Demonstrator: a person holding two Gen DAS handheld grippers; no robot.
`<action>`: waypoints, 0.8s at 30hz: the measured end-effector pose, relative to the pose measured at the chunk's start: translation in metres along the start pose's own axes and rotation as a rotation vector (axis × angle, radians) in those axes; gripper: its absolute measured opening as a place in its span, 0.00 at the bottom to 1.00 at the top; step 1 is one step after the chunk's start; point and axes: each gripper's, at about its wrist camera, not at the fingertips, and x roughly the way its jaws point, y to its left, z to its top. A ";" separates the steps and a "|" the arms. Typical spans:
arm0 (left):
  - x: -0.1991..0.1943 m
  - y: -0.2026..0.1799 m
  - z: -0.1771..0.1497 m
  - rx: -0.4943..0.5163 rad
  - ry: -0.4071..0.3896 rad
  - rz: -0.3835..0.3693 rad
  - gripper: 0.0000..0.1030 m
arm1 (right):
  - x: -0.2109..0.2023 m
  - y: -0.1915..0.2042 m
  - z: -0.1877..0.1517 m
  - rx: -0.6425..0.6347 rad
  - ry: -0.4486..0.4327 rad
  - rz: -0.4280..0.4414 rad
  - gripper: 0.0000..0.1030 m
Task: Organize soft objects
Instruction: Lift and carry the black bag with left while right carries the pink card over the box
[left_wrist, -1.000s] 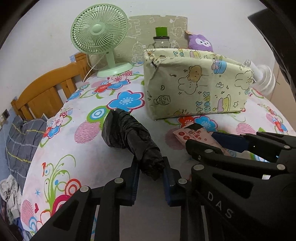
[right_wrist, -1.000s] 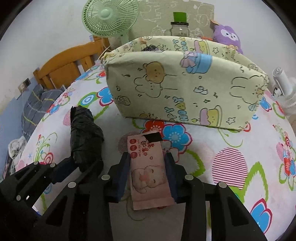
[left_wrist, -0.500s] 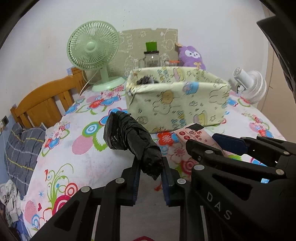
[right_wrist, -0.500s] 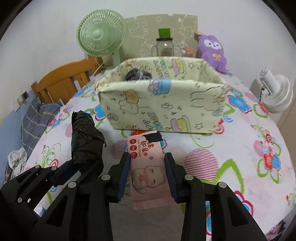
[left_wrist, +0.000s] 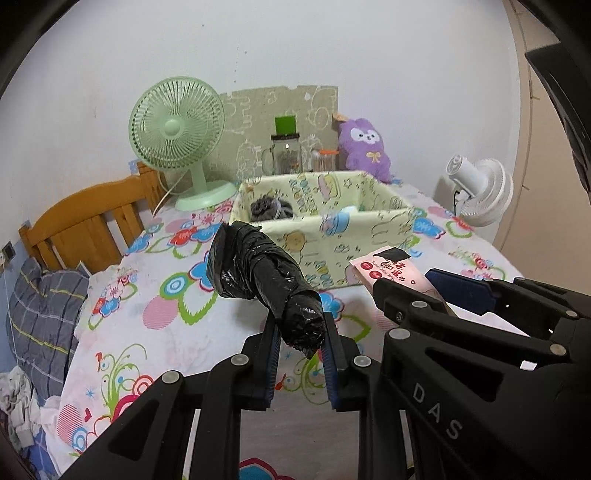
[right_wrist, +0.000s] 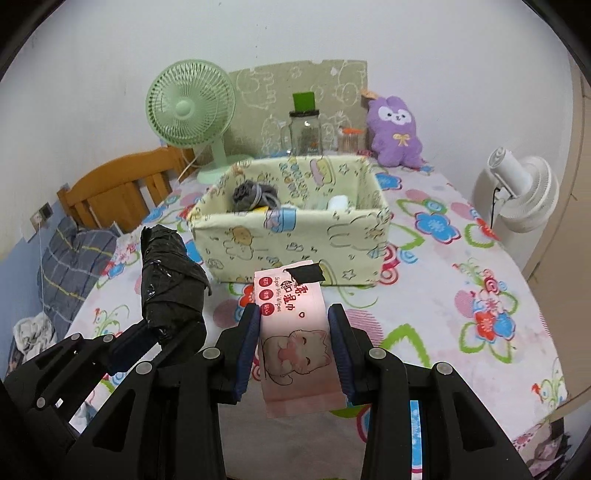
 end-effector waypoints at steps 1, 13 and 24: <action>-0.002 -0.001 0.001 0.001 -0.006 -0.001 0.19 | -0.004 -0.001 0.001 0.001 -0.008 -0.002 0.40; -0.032 -0.012 0.024 -0.002 -0.081 -0.035 0.19 | -0.045 -0.009 0.019 0.011 -0.102 -0.022 0.40; -0.046 -0.022 0.047 0.009 -0.146 -0.048 0.19 | -0.070 -0.019 0.037 0.024 -0.175 -0.041 0.40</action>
